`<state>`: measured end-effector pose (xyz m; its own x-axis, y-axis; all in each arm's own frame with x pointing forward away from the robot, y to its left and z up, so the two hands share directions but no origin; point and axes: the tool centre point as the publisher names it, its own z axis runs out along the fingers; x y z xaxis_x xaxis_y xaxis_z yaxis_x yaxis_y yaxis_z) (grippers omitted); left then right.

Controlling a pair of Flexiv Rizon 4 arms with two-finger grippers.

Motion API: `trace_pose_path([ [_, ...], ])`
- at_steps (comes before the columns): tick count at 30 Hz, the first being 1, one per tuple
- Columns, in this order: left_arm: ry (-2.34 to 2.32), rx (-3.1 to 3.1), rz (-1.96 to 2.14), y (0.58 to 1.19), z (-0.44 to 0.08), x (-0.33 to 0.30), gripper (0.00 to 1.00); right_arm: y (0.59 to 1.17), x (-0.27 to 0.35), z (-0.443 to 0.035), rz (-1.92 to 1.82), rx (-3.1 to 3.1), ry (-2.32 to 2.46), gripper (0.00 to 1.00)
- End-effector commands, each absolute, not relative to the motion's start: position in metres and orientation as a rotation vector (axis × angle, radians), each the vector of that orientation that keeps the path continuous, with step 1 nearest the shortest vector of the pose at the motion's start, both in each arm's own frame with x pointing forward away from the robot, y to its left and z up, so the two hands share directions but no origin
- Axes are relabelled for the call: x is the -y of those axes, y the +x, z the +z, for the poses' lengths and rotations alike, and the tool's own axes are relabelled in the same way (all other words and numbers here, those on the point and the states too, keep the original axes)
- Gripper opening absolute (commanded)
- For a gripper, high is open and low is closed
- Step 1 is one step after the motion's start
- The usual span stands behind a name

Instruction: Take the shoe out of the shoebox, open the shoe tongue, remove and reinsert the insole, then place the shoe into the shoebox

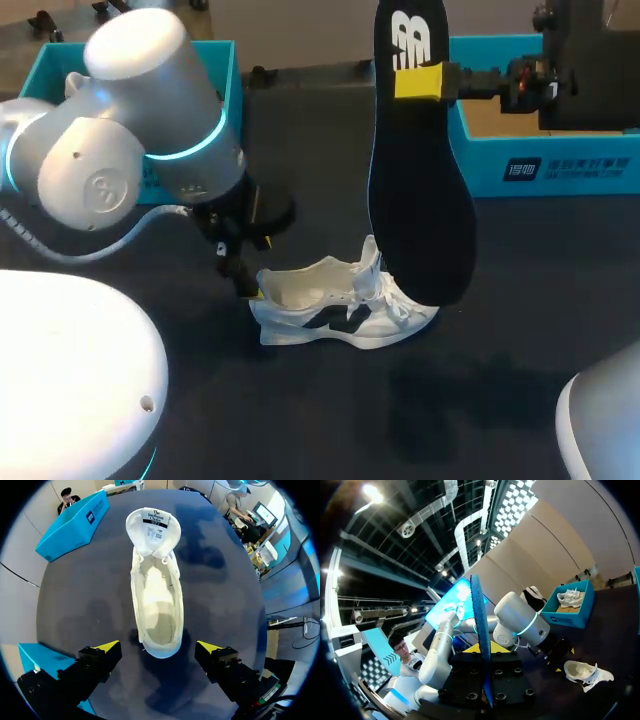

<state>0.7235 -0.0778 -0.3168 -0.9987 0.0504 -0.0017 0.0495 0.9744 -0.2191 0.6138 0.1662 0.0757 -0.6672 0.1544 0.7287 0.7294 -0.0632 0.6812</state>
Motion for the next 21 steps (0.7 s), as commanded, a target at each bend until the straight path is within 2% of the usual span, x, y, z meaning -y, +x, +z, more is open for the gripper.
trace_pose_path([
  [1,-0.077,3.143,0.125,0.7231,-0.3154,0.0846,1.00,0.6156,-0.1704,0.0762,-1.776,1.787,-0.946,0.00],
  [21,0.005,3.182,0.140,0.7249,-0.3119,0.0922,1.00,0.6156,-0.1704,0.0762,-1.776,1.787,-0.946,0.00],
])
